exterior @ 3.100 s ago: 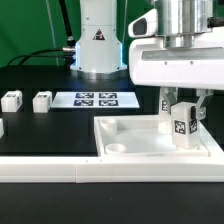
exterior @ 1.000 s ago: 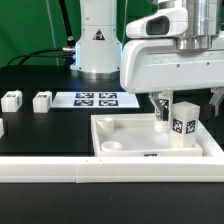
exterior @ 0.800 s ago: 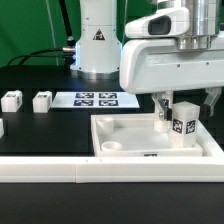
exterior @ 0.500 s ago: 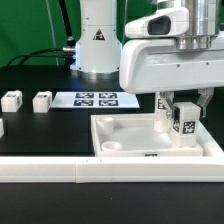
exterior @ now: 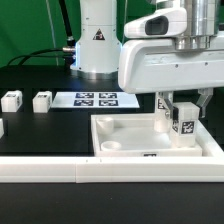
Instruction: Assemble square table
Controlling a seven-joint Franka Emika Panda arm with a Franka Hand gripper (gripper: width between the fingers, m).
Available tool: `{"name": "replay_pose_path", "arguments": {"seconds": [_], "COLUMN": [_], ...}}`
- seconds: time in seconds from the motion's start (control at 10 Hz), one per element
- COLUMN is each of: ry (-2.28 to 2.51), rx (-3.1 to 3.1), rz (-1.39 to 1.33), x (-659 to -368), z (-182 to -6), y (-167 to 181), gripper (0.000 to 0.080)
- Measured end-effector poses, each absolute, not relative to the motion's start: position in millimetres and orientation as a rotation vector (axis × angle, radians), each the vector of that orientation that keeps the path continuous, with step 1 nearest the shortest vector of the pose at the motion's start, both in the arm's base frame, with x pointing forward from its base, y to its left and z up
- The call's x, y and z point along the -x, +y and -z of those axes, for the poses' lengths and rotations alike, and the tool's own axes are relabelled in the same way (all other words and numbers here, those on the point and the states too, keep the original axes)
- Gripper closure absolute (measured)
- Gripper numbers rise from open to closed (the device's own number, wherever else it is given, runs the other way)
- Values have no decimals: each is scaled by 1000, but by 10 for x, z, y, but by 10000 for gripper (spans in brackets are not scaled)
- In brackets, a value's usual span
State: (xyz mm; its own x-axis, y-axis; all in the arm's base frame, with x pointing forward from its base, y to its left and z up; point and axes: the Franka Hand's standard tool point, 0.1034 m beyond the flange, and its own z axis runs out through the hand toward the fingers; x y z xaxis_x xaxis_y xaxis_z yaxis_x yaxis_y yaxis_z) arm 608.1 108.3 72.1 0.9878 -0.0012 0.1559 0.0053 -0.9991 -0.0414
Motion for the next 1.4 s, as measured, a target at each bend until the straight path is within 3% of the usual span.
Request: {"name": "replay_pose_path", "arguments": {"seconds": [0.7, 1.3, 1.4], "ry": [1083, 1540, 1527], "rx": [2829, 2583, 2592], "rz": [240, 191, 191], "x": [-6079, -6066, -6063], "z": [-727, -726, -724], "y": [1153, 1172, 1172], "gripper": [508, 505, 411]}}
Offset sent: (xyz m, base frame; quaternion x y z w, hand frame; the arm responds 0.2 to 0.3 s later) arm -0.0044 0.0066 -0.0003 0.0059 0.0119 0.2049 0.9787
